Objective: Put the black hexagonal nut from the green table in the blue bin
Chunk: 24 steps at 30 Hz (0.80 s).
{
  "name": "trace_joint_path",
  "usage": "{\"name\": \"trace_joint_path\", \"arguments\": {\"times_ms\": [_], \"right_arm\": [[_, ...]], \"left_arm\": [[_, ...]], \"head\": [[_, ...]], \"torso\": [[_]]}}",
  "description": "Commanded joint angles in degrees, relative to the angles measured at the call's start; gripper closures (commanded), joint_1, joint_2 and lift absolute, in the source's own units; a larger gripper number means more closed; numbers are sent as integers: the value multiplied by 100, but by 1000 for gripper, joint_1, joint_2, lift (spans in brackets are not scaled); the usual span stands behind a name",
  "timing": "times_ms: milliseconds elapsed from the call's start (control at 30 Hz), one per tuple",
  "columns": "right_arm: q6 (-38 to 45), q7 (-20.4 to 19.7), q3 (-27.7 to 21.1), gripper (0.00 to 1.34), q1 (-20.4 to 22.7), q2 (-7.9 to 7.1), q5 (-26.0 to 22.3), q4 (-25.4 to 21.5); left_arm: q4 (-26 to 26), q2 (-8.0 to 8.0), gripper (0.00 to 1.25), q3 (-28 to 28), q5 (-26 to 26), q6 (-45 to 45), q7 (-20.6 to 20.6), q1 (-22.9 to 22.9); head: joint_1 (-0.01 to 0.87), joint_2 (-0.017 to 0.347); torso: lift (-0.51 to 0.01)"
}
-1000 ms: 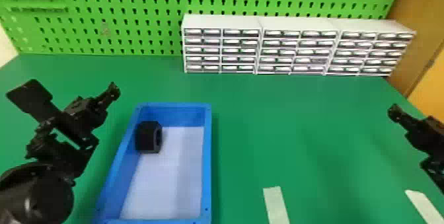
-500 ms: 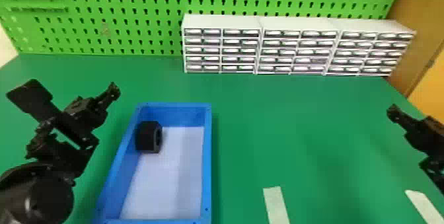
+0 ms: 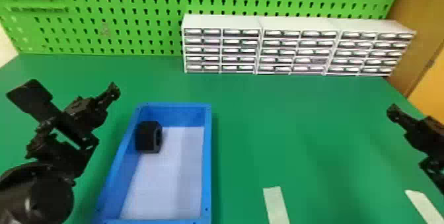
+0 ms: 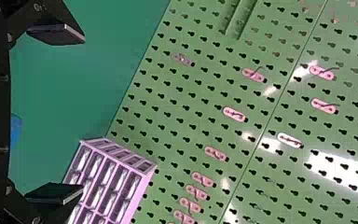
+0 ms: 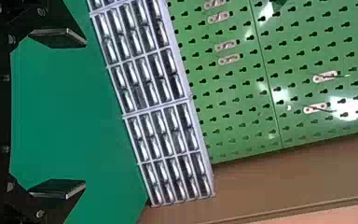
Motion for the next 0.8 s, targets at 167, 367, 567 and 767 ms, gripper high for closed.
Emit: {"name": "trace_joint_path", "arguments": {"times_ms": [167,367,567,767], "right_arm": [[17,7,12,223,-8,-9,-10,9],[122,-2,30,223,-17,-53,-18,9],[325,7,74,223,-43,-167,-36,17],[448,33,179,223,-61,-352,-159,105]], "left_arm": [[0,0,157,0,-1,0,0,0],[0,0,157,0,7,0,0,0],[0,0,157,0,7,9,0,0],[0,0,157,-9,7,9,0,0]], "head": [[692,9],[692,9],[692,9],[692,9]], "torso": [[-97],[-97],[-97],[-97]]}}
